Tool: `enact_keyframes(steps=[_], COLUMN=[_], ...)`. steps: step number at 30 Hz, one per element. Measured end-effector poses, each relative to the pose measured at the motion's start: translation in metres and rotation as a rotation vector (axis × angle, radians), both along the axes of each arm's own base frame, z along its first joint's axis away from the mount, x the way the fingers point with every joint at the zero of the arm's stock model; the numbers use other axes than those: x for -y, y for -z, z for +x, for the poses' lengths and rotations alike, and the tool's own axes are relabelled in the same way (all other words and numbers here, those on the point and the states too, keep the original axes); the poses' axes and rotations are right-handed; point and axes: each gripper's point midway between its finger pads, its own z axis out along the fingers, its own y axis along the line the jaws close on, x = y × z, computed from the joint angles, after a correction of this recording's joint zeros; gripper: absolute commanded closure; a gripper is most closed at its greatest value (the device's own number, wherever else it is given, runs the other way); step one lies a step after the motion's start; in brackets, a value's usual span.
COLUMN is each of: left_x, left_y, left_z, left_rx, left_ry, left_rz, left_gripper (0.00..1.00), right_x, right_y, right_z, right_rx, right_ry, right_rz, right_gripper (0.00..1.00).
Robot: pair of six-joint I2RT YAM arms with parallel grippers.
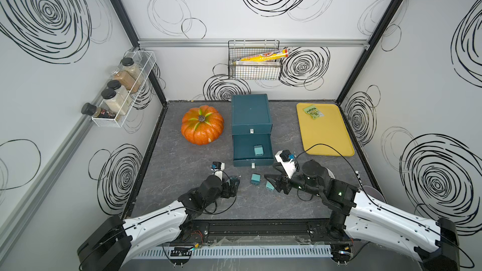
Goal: Place the plugs into the drawer by color
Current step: Pick up the plug from the center of the board.
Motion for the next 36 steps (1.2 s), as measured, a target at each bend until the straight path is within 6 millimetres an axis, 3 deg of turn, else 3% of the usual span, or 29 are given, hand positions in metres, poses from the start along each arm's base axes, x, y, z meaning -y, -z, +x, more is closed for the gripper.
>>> enact_keyframes(steps=[5,14,17,25,28,30,36], left_x=[0.006,0.015,0.024,0.026,0.023,0.021,0.02], left_y=[0.014,0.017,0.017,0.021,0.024,0.026,0.026], left_z=[-0.003,-0.011,-0.013,-0.007,-0.003,0.0,0.002], left_rx=[-0.035,-0.028,-0.02,0.0,0.015,0.023,0.028], left_ry=[0.042,0.025,0.03,-0.023,-0.05,-0.068,-0.102], left_rz=[0.026,0.065,0.1,0.205,0.233,0.247,0.239], left_gripper=[0.26,0.24,0.18,0.19,0.29,0.5,0.65], right_x=[0.009,0.026,0.029,0.029,0.03,0.03,0.032], right_y=[-0.008,-0.033,-0.033,-0.029,-0.028,-0.027,-0.025], right_z=[0.0,-0.002,-0.001,0.002,0.002,0.002,0.003], right_rx=[0.035,0.106,0.112,0.107,0.107,0.107,0.108], right_ry=[0.025,0.069,0.081,0.095,0.099,0.101,0.111], right_rz=[0.038,0.129,0.133,0.12,0.119,0.118,0.114], right_gripper=[0.33,0.28,0.28,0.28,0.28,0.28,0.28])
